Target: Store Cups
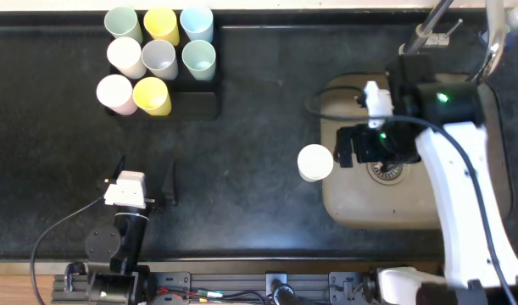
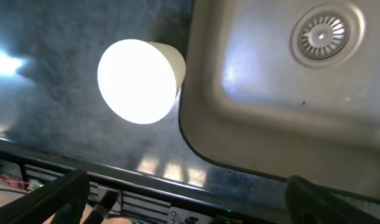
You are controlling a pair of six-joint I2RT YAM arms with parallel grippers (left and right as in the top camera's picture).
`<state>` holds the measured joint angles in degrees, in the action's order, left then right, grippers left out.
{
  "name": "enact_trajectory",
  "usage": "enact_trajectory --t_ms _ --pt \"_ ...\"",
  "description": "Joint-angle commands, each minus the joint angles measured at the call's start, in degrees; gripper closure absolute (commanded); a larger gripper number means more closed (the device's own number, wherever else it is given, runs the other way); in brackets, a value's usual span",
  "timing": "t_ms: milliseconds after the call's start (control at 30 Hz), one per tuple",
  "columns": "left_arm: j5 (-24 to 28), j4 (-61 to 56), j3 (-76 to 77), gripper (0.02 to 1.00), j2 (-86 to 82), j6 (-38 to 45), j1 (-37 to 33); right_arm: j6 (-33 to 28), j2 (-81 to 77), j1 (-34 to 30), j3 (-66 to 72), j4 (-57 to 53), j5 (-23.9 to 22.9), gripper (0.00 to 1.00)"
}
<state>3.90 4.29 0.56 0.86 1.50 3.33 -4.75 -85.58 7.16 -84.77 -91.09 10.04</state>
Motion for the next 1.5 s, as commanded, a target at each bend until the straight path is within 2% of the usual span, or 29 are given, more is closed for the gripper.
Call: enact_trajectory --t_ms 33,500,633,867,933,1033,1167,1267,1300,1500 --pt "0.5 0.13 -0.09 0.018 -0.48 0.63 -0.37 0.04 -3.87 1.95 -1.27 0.63 -2.1 0.003" --pt "0.5 0.13 -0.09 0.018 -0.48 0.63 -0.37 0.11 -15.74 7.45 -1.2 1.81 -5.16 0.003" --pt "0.5 0.13 -0.09 0.018 -0.48 0.63 -0.37 1.81 -18.12 8.59 -1.14 1.73 -7.76 0.038" --pt "0.5 0.13 -0.09 0.018 -0.48 0.63 -0.37 2.19 -19.52 9.62 1.97 4.15 -8.22 0.112" --pt "0.5 0.13 -0.09 0.018 -0.48 0.63 -0.37 3.26 -19.52 9.97 3.65 5.7 -8.2 0.183" --pt "0.5 0.13 -0.09 0.018 -0.48 0.63 -0.37 4.83 -19.52 10.32 4.72 7.45 -7.78 0.343" --pt "0.5 0.13 -0.09 0.018 -0.48 0.63 -0.37 4.83 -19.52 11.08 4.74 9.88 -5.44 0.625" --pt "0.5 0.13 -0.09 0.018 -0.48 0.63 -0.37 5.77 -19.52 11.43 4.74 11.52 -4.94 0.901" --pt "0.5 0.13 -0.09 0.018 -0.48 0.63 -0.37 6.1 -19.5 11.54 4.74 11.91 -4.92 0.958" --pt "0.5 0.13 -0.09 0.018 -0.48 0.63 -0.37 6.12 -17.44 12.33 4.22 15.85 -1.22 0.958"
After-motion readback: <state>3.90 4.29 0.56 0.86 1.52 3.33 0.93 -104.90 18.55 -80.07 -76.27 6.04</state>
